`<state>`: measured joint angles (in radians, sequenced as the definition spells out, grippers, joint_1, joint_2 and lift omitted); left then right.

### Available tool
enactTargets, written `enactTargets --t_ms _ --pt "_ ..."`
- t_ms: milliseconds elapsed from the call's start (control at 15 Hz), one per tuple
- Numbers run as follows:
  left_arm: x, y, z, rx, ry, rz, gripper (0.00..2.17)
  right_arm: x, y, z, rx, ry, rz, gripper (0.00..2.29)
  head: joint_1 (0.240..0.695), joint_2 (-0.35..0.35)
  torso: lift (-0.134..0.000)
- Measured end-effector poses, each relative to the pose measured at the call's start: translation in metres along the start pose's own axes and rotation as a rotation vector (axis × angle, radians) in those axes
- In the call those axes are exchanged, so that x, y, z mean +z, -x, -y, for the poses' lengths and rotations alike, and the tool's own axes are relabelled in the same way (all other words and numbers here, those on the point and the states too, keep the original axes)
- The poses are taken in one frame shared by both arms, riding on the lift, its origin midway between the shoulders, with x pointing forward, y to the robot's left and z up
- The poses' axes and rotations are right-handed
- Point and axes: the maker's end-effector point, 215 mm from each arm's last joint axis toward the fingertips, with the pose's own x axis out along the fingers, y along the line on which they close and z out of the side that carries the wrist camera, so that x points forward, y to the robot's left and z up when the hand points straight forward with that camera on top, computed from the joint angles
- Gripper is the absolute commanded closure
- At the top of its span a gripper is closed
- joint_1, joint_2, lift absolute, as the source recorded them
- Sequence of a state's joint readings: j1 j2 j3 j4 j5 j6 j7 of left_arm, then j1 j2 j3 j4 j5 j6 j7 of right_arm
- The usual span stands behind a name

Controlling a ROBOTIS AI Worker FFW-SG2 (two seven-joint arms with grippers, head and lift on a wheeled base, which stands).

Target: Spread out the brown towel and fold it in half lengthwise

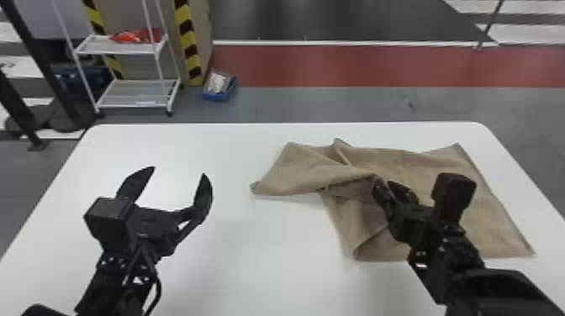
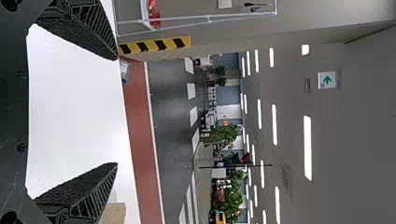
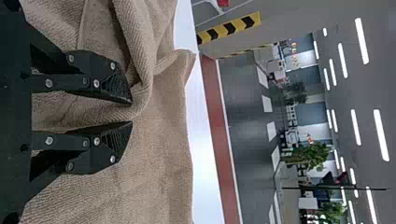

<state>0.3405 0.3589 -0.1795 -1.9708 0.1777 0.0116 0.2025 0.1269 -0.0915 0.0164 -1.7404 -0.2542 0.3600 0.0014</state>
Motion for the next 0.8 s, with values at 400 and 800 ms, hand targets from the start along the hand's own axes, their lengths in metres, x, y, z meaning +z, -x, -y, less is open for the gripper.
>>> enactTargets --t_ms 400,800 --pt "-0.004 0.001 0.001 -0.001 0.004 -0.006 0.07 0.058 0.033 -0.021 0.042 0.036 0.146 0.46 0.695 0.001 -0.128" --pt "-0.004 0.001 0.002 -0.002 0.008 -0.002 0.07 0.0 0.029 -0.08 0.156 0.147 0.021 0.65 0.695 0.074 -0.128"
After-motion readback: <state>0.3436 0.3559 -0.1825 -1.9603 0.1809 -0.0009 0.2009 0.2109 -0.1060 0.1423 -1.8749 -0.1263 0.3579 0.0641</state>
